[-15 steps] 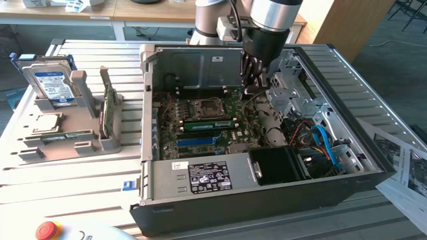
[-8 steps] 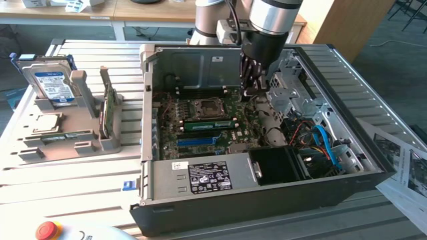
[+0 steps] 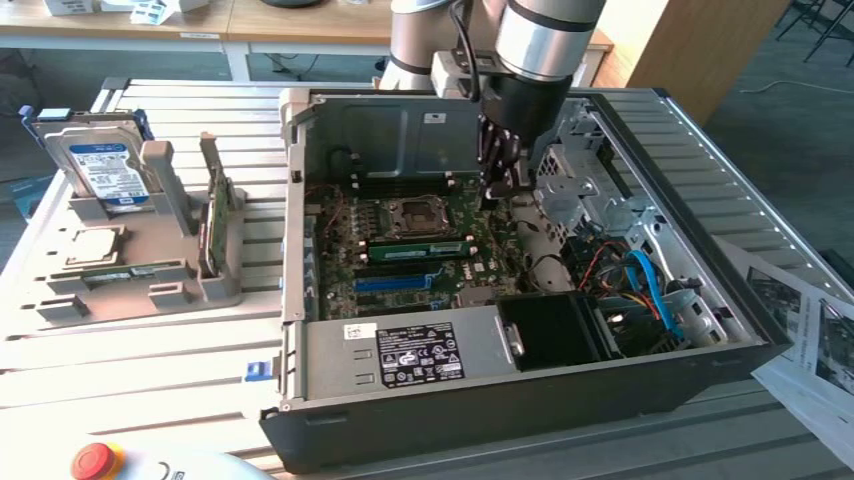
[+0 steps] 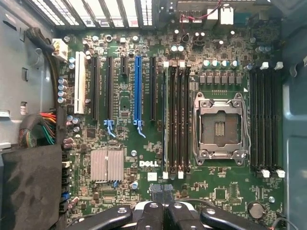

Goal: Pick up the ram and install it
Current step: 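Press down the ram until it locks into place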

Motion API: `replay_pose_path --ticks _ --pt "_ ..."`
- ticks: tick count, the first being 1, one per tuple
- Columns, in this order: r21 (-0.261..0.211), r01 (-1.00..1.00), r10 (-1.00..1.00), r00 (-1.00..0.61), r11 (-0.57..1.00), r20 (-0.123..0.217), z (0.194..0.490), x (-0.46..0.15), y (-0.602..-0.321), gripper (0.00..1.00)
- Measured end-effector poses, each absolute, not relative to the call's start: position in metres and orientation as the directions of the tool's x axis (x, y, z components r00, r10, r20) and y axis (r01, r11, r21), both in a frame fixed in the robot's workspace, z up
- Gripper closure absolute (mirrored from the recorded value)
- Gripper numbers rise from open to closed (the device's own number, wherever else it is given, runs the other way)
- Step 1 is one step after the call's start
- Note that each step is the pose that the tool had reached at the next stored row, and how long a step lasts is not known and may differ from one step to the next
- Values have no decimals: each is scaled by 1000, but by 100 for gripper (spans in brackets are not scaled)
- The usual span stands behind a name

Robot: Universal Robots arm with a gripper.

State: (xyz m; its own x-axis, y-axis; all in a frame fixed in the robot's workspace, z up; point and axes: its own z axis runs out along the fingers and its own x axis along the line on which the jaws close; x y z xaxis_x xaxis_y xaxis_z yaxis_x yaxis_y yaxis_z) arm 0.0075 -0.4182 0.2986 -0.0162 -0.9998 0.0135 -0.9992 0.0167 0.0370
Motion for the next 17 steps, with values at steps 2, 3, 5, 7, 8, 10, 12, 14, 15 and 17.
replay_pose_path --ticks 2,3,5,7,8,10,12,14,15,17 --pt "37 -999 -1000 -16 17 13 296 8 -418 89" --pt "37 -999 -1000 -16 17 13 295 8 -418 89" --pt "37 -999 -1000 -16 17 13 292 8 -418 89" --pt "37 -999 -1000 -16 17 14 289 8 -418 89" --pt "37 -999 -1000 -16 17 13 288 8 -418 89" --pt "37 -999 -1000 -16 17 14 285 8 -418 89" --pt "37 -999 -1000 -16 17 13 283 8 -418 89" --pt "37 -999 -1000 -16 17 13 281 8 -418 89" --pt "37 -999 -1000 -16 17 13 280 8 -418 89" --pt "37 -999 -1000 -16 17 13 278 8 -418 89"
